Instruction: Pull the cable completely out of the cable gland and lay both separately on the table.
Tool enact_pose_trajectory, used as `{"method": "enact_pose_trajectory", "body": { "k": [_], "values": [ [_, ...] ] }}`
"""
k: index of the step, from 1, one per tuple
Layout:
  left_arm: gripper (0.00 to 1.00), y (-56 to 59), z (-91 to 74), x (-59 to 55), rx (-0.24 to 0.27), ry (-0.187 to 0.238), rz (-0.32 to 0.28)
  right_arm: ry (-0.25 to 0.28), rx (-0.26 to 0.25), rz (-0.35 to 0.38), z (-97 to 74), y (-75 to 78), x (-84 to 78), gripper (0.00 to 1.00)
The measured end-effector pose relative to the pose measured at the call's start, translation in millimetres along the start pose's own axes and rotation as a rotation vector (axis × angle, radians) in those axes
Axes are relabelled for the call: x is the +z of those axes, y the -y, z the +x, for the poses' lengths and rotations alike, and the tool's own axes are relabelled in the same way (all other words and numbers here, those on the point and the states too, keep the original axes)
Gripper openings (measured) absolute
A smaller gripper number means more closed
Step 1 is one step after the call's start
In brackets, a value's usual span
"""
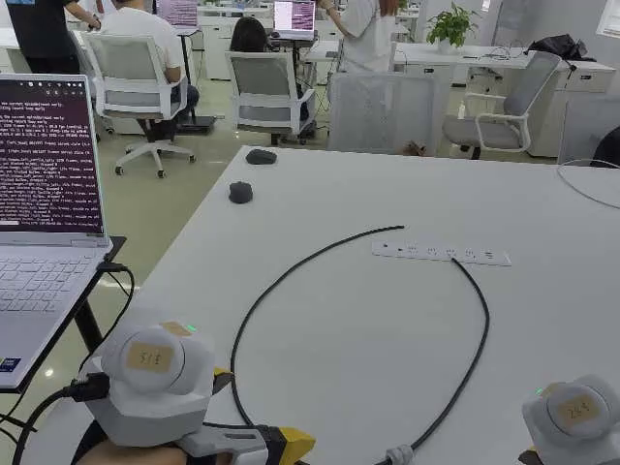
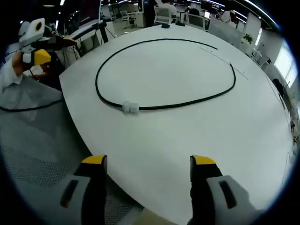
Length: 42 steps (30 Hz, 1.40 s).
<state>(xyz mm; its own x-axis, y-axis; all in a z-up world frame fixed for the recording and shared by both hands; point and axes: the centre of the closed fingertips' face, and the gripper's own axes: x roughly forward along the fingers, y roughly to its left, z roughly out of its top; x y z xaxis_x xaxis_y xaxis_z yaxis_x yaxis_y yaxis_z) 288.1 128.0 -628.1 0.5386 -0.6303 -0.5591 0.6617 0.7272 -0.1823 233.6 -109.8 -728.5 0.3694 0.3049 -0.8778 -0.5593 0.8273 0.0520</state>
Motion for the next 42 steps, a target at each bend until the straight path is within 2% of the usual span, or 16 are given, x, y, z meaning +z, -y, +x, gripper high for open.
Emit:
{"method": "enact_pose_trajectory", "body": {
  "k": [22, 42],
  "values": [
    [0.73, -6.1, 2.4, -2.3, 0.002, -0.006, -0.005, -0.021, 0.007, -0.008, 1.7, -1.5, -3.6, 0.75],
    [0.73, -4.4, 1.9, -4.3, 0.004, -0.019, 0.001, -0.019, 0.022, -0.008, 1.9, -4.1, -4.0, 0.74]
  ]
}}
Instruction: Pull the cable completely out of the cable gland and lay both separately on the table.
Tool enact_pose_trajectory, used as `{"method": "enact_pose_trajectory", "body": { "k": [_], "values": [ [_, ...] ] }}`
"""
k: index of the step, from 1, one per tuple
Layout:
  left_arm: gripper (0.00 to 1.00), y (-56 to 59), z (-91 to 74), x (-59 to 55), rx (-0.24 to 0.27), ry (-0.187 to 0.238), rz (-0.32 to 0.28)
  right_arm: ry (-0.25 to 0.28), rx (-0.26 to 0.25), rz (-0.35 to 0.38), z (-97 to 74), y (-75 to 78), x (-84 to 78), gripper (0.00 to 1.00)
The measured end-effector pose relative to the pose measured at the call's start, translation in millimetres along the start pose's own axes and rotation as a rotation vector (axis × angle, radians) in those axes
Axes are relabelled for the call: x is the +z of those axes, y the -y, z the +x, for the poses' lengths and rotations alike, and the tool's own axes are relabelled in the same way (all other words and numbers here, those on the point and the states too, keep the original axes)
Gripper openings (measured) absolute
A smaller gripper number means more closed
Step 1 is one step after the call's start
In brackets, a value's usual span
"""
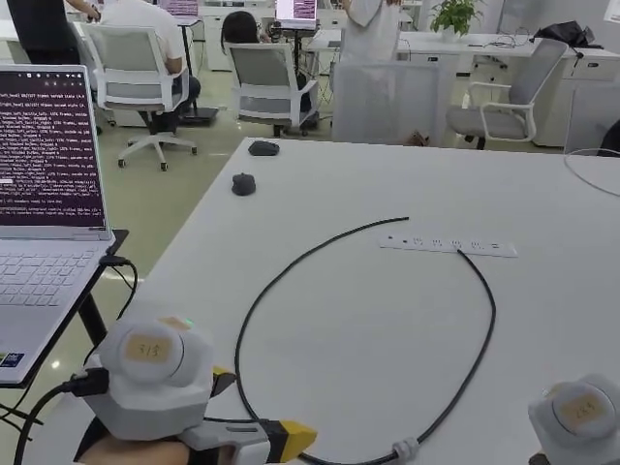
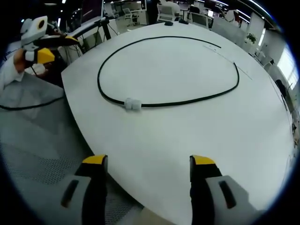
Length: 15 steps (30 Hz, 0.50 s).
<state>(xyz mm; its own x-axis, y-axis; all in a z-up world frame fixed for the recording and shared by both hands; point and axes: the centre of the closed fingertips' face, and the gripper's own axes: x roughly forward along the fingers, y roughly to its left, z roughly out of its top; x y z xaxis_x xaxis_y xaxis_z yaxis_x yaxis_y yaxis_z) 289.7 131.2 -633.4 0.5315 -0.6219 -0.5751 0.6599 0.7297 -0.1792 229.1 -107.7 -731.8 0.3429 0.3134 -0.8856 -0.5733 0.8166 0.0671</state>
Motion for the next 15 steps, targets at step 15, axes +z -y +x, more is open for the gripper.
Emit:
{"method": "enact_pose_trajectory", "body": {
  "k": [15],
  "values": [
    [0.72, -1.1, 0.2, -2.0, 0.006, -0.010, 0.007, 0.013, 0.010, 0.011, 0.3, -1.1, 2.3, 0.73]
  ]
}}
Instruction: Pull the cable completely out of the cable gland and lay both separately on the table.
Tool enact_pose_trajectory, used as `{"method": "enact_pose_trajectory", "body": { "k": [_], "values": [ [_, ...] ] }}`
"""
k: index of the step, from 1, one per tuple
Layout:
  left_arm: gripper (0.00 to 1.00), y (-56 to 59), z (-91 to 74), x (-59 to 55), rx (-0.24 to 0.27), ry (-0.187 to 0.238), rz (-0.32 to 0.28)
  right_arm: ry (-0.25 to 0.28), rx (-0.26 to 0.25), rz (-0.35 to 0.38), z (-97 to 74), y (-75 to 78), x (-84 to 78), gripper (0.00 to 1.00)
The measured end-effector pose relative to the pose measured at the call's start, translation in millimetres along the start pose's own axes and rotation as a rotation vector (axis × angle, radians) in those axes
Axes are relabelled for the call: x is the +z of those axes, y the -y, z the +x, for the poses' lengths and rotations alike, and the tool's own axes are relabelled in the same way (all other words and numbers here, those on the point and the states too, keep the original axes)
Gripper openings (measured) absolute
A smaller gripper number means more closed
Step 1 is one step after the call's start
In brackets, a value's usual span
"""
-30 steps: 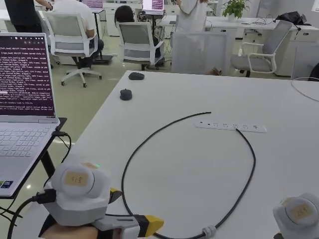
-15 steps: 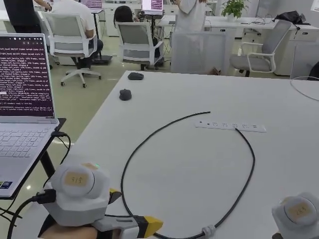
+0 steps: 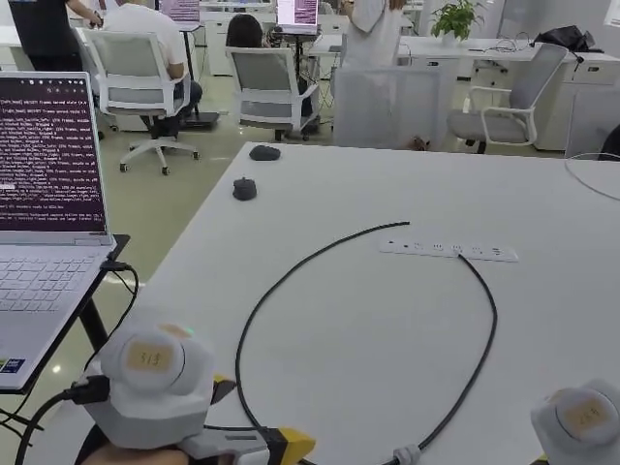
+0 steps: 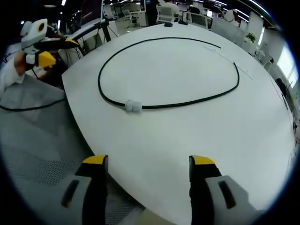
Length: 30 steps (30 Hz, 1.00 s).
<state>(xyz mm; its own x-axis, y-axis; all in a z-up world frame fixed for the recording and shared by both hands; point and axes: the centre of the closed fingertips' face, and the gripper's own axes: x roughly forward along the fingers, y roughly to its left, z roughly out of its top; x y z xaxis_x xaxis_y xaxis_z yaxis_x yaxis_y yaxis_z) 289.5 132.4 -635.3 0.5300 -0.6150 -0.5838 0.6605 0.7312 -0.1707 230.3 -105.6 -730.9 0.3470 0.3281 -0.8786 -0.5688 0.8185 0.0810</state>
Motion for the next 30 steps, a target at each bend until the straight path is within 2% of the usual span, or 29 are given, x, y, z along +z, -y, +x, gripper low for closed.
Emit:
{"method": "enact_pose_trajectory", "body": {
  "k": [7, 14, 16, 24, 30],
  "values": [
    [0.72, 1.0, -0.2, -0.1, -0.001, -0.001, 0.000, -0.002, 0.000, -0.002, -0.3, 0.1, -0.2, 0.73],
    [0.72, -2.6, -2.8, 3.9, -0.013, 0.039, -0.091, 0.005, -0.001, -0.008, -1.2, -0.3, 1.3, 0.72],
    [0.71, -3.6, -3.0, 4.0, -0.010, 0.041, -0.100, 0.010, -0.002, -0.011, -2.1, -0.5, 2.9, 0.72],
    [0.71, -2.2, -3.5, 4.5, -0.011, 0.040, -0.091, 0.014, 0.009, -0.031, -3.8, -6.3, 5.8, 0.71],
    [0.70, -2.4, -2.9, 3.1, -0.016, 0.034, -0.093, 0.069, 0.051, 0.003, -5.1, -9.8, 21.9, 0.69]
  ]
}}
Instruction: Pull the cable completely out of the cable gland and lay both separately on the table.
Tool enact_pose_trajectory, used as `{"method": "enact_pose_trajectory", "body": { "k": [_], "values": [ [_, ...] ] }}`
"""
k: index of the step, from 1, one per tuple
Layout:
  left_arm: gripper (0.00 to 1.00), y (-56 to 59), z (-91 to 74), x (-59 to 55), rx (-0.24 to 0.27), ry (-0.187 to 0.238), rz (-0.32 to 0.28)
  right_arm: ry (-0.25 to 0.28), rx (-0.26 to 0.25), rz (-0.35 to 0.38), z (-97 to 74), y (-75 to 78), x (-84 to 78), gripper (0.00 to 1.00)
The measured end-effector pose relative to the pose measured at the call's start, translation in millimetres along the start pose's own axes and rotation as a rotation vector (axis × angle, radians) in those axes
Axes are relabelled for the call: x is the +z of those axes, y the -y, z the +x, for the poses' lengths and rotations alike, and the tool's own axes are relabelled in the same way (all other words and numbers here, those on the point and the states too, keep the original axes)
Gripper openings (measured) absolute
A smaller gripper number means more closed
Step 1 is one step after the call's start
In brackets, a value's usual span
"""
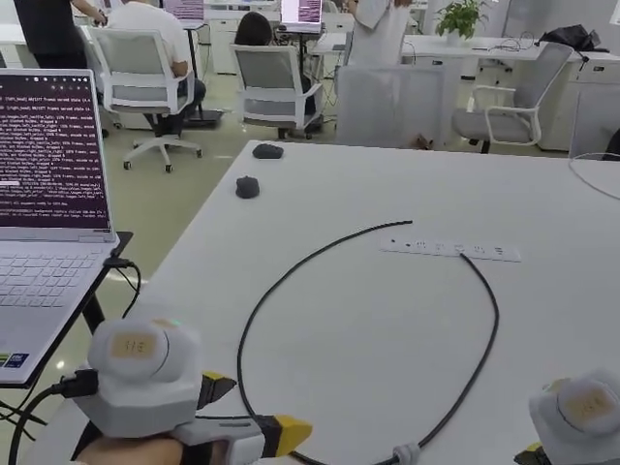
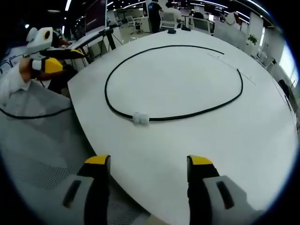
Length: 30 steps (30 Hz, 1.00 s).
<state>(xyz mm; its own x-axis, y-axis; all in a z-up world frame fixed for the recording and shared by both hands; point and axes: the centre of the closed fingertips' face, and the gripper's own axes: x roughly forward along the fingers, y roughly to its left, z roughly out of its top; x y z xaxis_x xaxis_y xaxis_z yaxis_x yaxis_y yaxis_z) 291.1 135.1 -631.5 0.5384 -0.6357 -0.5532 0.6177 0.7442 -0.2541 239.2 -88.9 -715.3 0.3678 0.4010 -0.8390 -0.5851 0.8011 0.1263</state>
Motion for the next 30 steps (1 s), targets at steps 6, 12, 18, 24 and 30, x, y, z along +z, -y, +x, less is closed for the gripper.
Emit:
{"method": "enact_pose_trajectory", "body": {
  "k": [6, 12, 18, 24, 30],
  "values": [
    [0.69, -0.1, -0.4, 1.3, -0.001, 0.008, -0.001, -0.011, 0.001, -0.054, -0.5, 3.1, 1.8, 0.65],
    [0.68, 1.2, -0.2, 1.0, -0.005, 0.006, 0.002, -0.018, 0.004, -0.162, -3.8, 13.4, 4.3, 0.55],
    [0.67, 5.0, 0.8, 1.3, -0.024, 0.004, 0.010, -0.018, 0.013, -0.400, -6.2, 16.3, 16.6, 0.42],
    [0.66, 7.0, 0.6, 1.6, -0.029, 0.005, 0.012, -0.103, 0.045, -0.734, 4.4, 15.9, 20.9, 0.40],
    [0.65, 12.6, 2.2, -1.3, -0.054, -0.010, 0.015, -0.066, 0.130, -0.795, 24.2, 9.3, 35.7, 0.36]
  ]
}}
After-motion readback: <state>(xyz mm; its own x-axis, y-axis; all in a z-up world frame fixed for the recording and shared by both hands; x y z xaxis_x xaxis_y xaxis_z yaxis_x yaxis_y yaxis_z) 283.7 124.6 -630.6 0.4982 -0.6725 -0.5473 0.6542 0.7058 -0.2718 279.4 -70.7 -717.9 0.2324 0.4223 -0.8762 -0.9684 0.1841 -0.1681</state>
